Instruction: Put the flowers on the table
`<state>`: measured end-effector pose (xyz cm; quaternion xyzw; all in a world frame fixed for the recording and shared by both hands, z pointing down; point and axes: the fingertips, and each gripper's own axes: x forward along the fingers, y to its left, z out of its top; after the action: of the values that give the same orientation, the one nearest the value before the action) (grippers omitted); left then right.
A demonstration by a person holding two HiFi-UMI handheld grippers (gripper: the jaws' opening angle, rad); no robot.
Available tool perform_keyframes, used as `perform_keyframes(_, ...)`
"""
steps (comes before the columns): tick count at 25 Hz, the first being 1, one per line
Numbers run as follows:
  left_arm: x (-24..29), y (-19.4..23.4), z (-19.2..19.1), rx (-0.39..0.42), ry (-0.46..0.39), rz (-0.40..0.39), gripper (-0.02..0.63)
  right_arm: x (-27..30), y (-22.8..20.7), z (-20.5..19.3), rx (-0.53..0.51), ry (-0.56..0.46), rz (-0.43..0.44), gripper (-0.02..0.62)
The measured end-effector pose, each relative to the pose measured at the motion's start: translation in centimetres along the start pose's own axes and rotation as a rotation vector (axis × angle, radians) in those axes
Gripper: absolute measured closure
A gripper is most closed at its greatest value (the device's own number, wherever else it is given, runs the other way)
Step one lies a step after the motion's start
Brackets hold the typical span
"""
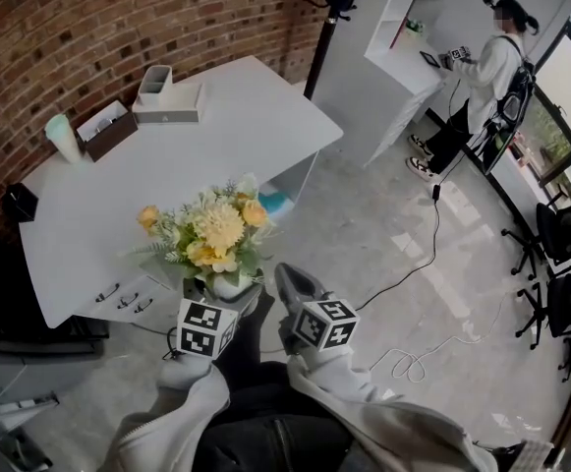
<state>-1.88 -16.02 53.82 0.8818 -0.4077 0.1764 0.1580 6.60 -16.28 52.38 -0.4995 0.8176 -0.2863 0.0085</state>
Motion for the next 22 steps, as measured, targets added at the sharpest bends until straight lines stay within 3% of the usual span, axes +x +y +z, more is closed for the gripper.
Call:
perform_keyframes(11, 7.1, 2.5, 4.1, 0.012, -0.033, -0.023, 0.146, 3.7, -6.1, 3.7, 0.017, -0.024, -0.065, 0.595)
perform_keyframes(22, 15.1, 8.3, 10.4, 0.033, -0.038, -0.016, 0.146, 13.4, -11.1, 8.9, 0.062, 0.005, -0.051, 0.595)
